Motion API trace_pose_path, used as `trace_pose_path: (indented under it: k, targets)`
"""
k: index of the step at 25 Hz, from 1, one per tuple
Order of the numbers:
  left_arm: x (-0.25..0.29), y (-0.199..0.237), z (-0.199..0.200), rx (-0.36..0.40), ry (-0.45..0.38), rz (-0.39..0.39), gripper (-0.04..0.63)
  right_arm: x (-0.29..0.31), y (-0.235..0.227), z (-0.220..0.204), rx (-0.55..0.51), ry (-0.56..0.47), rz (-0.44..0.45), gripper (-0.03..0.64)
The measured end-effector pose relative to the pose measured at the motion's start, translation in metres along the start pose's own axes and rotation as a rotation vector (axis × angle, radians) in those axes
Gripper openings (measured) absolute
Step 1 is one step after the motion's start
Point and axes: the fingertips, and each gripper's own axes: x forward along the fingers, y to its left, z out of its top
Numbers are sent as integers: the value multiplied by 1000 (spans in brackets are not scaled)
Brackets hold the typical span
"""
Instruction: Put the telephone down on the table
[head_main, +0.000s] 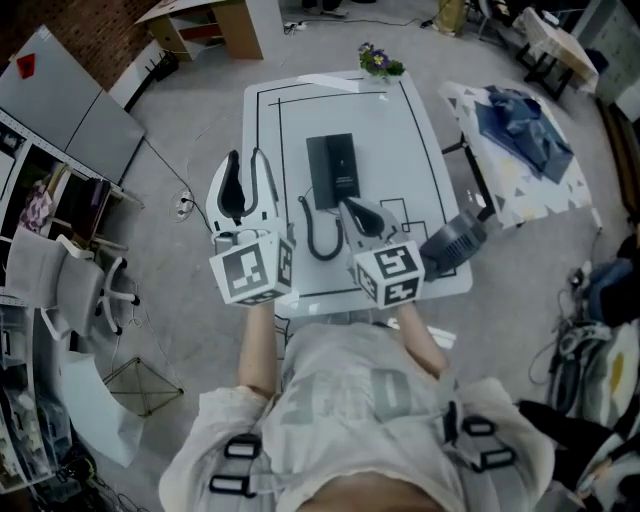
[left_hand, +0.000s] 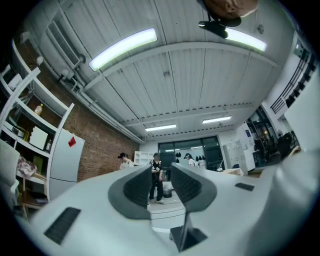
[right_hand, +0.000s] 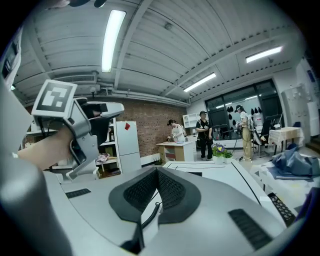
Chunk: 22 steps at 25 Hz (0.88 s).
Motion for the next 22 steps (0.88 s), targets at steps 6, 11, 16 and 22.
trace_pose_path:
  k: [6,11,16,22]
  targets:
    - [-41,0,-6,-3,-15,72,65,3,6,-2,-16,5,23,8]
    - [-58,8,-12,64,-4,155,20,1,6,-5,-19,11,27,8]
    - [-64,-1,-25,94,-9,136,6,-3,4,-5,-34,0,11,8]
    - [-64,-15,-49,103,46,117,6,-13,-2,4,-82,-39,-26,8]
